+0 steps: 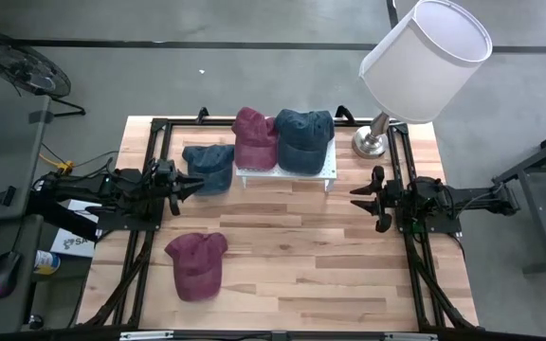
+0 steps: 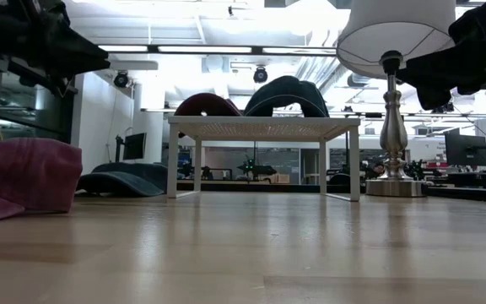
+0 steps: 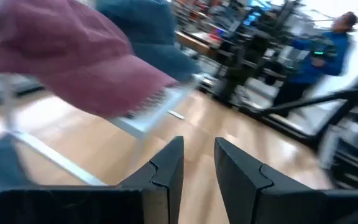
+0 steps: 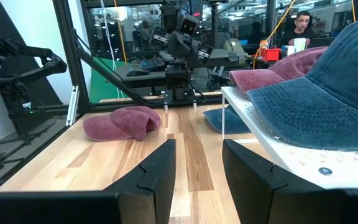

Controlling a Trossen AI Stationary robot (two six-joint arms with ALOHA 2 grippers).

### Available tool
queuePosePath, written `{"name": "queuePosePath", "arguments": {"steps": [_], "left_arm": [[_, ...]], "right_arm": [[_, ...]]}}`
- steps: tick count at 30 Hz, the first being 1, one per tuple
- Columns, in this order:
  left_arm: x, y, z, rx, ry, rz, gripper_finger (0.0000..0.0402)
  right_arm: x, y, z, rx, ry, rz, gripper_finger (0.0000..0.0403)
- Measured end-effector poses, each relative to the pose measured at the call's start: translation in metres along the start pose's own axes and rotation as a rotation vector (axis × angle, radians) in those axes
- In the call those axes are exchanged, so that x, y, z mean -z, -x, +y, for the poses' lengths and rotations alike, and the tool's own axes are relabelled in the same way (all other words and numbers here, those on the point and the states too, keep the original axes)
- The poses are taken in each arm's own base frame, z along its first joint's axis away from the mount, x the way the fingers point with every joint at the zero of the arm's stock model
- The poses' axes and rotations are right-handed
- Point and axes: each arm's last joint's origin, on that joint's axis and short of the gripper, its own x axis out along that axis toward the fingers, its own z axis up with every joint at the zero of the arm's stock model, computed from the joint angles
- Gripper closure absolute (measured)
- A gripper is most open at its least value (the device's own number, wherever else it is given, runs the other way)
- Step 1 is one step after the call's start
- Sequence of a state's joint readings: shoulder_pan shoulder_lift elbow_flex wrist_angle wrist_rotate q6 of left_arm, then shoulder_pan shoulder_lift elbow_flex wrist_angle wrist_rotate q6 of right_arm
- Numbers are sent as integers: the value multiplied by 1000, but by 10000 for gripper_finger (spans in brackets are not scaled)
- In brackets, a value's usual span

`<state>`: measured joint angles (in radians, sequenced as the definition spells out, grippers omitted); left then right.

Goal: Pick & Place hat
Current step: Stack the red cap on top of the red cap on the shelf

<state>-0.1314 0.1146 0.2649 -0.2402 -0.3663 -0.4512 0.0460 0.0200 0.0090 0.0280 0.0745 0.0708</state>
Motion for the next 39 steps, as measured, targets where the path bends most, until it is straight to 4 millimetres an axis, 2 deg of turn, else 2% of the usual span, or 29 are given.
{"name": "queuePosePath", "arguments": {"steps": [5, 9, 20, 24, 27, 30, 35, 39], "left_arm": [[0, 1, -2, 59, 5, 28, 312], [-9, 3, -6, 67, 11, 57, 312], [-36, -15, -27, -93, 72, 346, 311], [-47, -21, -37, -131, 60, 499, 308], [-50, -23, -42, -145, 40, 643, 286], [-47, -24, -42, -178, 33, 781, 245], [-31, -31, -43, -202, 101, 1015, 174], [-19, -43, -44, -250, 125, 1145, 151]], "right_arm": [[0, 0, 0, -1, 0, 1, 276], [0, 0, 0, 0, 0, 1, 276], [0, 0, 0, -1, 0, 1, 276], [0, 0, 0, 0, 0, 1, 276], [0, 0, 0, 0, 0, 1, 276], [0, 0, 0, 0, 0, 1, 276], [0, 0, 0, -1, 0, 1, 276], [0, 0, 0, 0, 0, 1, 276]]}}
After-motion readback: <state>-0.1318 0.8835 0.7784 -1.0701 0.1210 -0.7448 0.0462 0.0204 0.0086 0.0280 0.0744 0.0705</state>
